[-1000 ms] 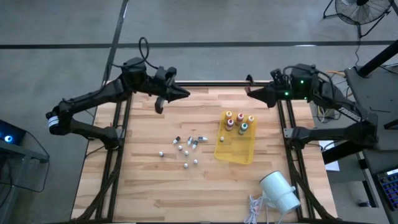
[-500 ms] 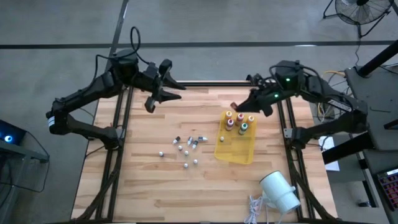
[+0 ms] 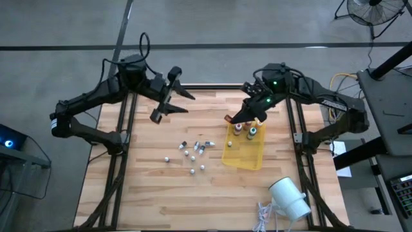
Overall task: Pick & Place food coloring
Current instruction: Put the small orange food coloring bottle into the yellow bin
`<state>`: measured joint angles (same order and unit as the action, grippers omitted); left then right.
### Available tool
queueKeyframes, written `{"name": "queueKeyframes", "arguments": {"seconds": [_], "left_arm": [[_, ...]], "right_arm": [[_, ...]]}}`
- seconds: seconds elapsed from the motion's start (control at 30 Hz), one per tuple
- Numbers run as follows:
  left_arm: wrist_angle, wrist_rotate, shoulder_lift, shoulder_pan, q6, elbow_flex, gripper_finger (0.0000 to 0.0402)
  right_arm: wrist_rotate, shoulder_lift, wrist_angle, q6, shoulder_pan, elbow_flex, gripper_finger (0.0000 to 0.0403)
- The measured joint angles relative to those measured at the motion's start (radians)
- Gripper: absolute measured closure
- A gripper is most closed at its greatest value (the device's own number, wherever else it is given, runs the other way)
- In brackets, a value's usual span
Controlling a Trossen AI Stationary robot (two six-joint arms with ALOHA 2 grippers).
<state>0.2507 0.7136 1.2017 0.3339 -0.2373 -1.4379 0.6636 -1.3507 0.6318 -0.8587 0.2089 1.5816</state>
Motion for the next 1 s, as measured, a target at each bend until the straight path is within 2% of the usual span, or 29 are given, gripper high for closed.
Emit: {"name": "queueKeyframes", "arguments": {"seconds": [0.3,0.87,1.0], "left_arm": [[0.01,0.0,0.055,-0.091,-0.089,0.0,0.0213],[0.039,-0.027,0.073,-0.147,-0.106,0.001,0.0213],[0.069,-0.027,0.073,-0.153,-0.105,0.002,0.0213]], "right_arm": [[0.106,-0.107,-0.17,-0.098,-0.017,0.039,0.0342],[0.262,-0.317,-0.176,-0.099,-0.024,0.183,0.0342],[0.272,-0.337,-0.178,-0.089,-0.024,0.21,0.0342]]}}
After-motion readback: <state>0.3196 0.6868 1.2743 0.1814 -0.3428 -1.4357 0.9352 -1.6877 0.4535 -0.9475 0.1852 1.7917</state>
